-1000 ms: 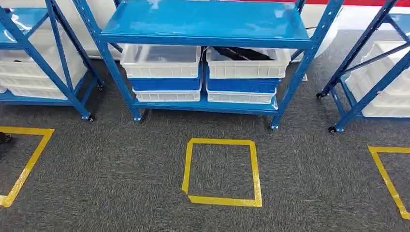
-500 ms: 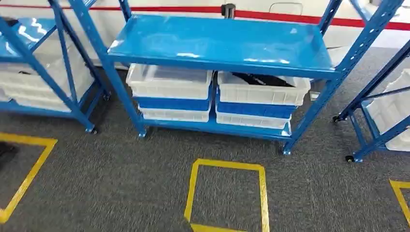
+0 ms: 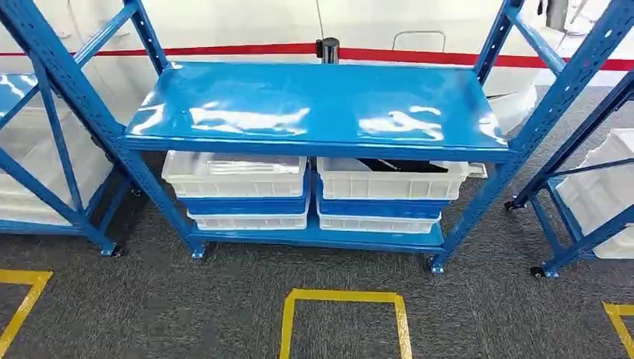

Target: Take the parts from the cabinet and place them on the table.

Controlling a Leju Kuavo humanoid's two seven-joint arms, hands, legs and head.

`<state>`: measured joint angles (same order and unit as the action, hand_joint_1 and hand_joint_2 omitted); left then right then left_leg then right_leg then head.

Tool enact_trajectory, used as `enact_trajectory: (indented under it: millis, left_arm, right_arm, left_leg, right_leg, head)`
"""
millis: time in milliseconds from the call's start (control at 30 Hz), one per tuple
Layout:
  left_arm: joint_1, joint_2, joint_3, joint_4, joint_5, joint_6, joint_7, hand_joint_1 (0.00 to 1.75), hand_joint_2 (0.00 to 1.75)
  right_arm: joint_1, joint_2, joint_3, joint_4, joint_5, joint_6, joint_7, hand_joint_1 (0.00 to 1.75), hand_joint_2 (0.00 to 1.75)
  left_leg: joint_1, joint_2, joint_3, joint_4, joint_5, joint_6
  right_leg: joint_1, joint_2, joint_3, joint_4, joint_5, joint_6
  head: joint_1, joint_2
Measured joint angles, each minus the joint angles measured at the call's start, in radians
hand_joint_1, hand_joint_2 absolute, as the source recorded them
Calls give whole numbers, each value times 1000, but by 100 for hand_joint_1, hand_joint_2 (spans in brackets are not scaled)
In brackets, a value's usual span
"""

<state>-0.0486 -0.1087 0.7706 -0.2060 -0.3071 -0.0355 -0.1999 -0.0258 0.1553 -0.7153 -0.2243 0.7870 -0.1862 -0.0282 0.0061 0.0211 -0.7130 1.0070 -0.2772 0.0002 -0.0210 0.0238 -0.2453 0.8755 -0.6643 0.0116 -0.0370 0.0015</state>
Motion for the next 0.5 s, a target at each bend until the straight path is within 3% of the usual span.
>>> enact_trajectory:
  millis: [33,67,100,133,167,200,233,267,300,333,367,400,433,467,500]
  left_arm:
    - [-6,0,0,-8,-2,2,0,0,0]
    - [-22,-5,0,-8,-2,1,-2,0,0]
    - [-34,-10,0,-9,-4,1,-2,0,0]
    - [-37,-11,0,-9,-6,1,-2,0,0]
    - [-33,-10,0,-8,-7,3,0,0,0]
    - [-31,-8,0,-8,-11,8,0,0,0]
    - [-28,-8,0,-8,-18,18,4,0,0]
    - [-23,-8,0,-8,-20,27,13,0,0]
    - [-20,-8,0,-8,-27,40,25,0,0]
    - [-18,-8,0,-8,-30,57,37,0,0]
    - [-12,-9,0,-6,-37,75,51,0,0]
    - [-7,-11,0,-6,-39,87,60,0,0]
    - [-1,-11,0,-5,-40,96,69,0,0]
    - [-4,-11,0,-4,-40,101,73,0,0]
    - [-4,-11,0,-3,-40,107,77,0,0]
  right_arm:
    - [-1,1,0,-11,0,0,2,0,0]
    - [-6,-2,0,-11,0,0,-1,0,0]
    - [-15,-5,0,-14,1,0,-2,0,0]
    - [-25,-7,0,-14,1,0,1,0,0]
    - [-24,-6,-1,-11,1,0,2,0,0]
    - [-27,-6,0,-11,2,0,0,0,0]
    - [-27,-6,-1,-11,3,0,0,0,0]
    - [-20,-6,-1,-11,3,0,2,0,0]
    - [-15,-6,-1,-11,4,0,3,0,0]
    - [-6,-6,-1,-10,5,0,5,0,0]
    - [5,-6,-2,-10,6,0,7,0,0]
    - [14,-6,-2,-10,10,0,8,0,0]
    - [22,-6,-2,-8,11,0,8,0,0]
    - [22,-5,-2,-5,12,0,8,0,0]
    - [21,-5,-2,-5,14,0,8,0,0]
  left_leg:
    - [2,-10,14,-32,-14,4]
    - [-2,-22,41,-32,-40,7]
    - [8,-31,64,-36,-50,15]
    - [4,-30,83,-33,-53,24]
    - [2,-31,91,-32,-56,27]
    - [3,-32,96,-32,-66,31]
    - [3,-33,102,-32,-76,33]
    - [3,-37,107,-32,-85,32]
    - [3,-40,111,-32,-92,31]
    - [3,-44,116,-31,-98,28]
    - [3,-45,122,-31,-104,25]
    - [3,-45,127,-30,-110,20]
    - [3,-45,114,-32,-115,15]
    - [-2,-45,124,-20,-118,9]
    - [-3,-44,116,-25,-115,5]
  right_leg:
    - [6,-7,61,15,46,20]
    - [6,-7,69,38,80,41]
    - [1,-8,55,63,77,44]
    - [4,-14,26,128,75,41]
    - [5,-15,-27,201,55,27]
    - [6,-15,-79,263,14,17]
    - [6,-16,-126,301,-50,-2]
    - [5,-16,-163,306,-107,-3]
    - [5,-16,-188,291,-131,-1]
    - [4,-16,-206,256,-119,10]
    - [4,-16,-216,198,-70,37]
    - [4,-17,-224,134,11,55]
    - [3,-21,-230,113,119,67]
    - [6,-27,-245,87,147,50]
    - [10,-22,-247,92,156,31]
  head:
    - [-3,0]
    - [4,0]
    - [4,0]
    - [13,0]
    - [23,0]
    - [23,0]
    - [22,0]
    - [23,0]
    - [23,0]
    - [23,0]
    - [23,0]
    - [25,0]
    - [25,0]
    - [24,0]
    - [26,0]
